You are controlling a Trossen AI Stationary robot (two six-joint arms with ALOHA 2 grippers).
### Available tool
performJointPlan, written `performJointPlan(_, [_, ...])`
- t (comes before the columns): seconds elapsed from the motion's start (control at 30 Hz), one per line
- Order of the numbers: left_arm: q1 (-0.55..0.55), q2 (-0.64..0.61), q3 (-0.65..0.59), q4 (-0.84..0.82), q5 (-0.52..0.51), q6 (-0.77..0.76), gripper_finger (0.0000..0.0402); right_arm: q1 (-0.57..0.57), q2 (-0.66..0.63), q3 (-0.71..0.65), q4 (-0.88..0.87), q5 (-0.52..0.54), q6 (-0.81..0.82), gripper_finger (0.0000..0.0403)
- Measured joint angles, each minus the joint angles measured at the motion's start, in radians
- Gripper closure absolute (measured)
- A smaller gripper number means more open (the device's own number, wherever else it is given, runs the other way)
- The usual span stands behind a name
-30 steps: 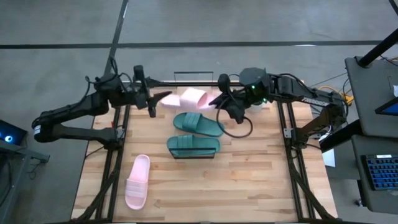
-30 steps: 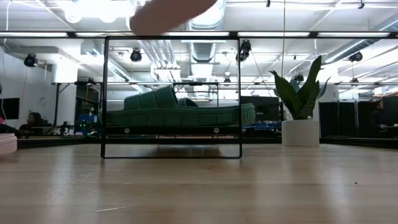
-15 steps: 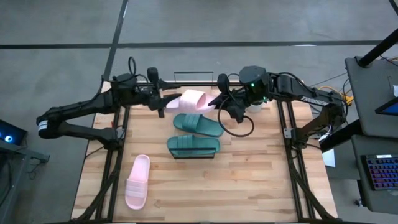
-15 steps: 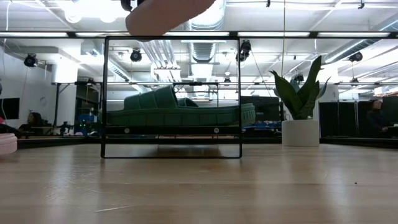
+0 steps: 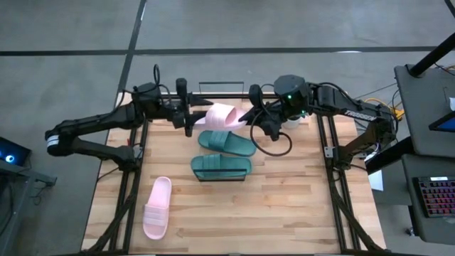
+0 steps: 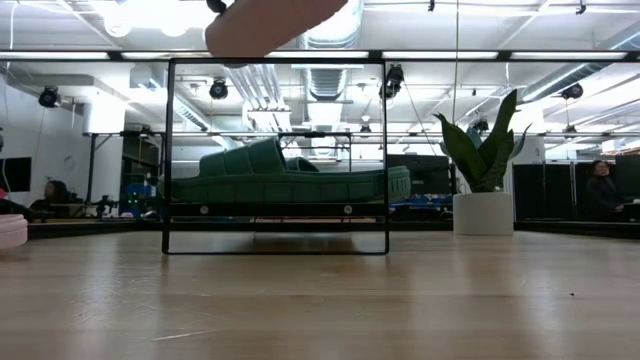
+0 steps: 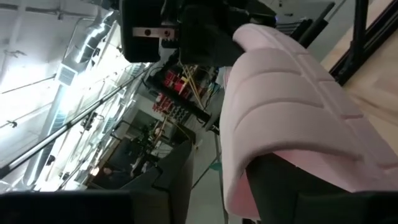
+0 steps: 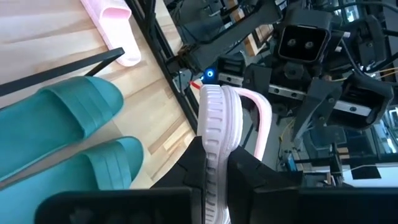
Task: Pick and place slides into the shelf
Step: Put the top pink slipper on the shelf
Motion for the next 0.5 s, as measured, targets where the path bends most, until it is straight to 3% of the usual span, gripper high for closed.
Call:
performJointPlan(0.27, [-0.001, 0.014, 0.0, -0.003, 0.006, 0.026, 0.0391, -0.001, 0.0, -0.001, 0.001, 0.0, 0.008, 0.0383])
performJointPlan(0.4, [-0.002, 0.006, 0.0, -0.002, -0.002, 0.059, 0.0398, -0.001, 0.0, -0.001, -0.008, 0.001, 0.025, 0.0378])
performJointPlan(0.5, [-0.001, 0.002, 0.0, -0.003, -0.032, 0.096, 0.0399, 0.0, 0.0, -0.001, -0.009, 0.03, 0.116, 0.0352])
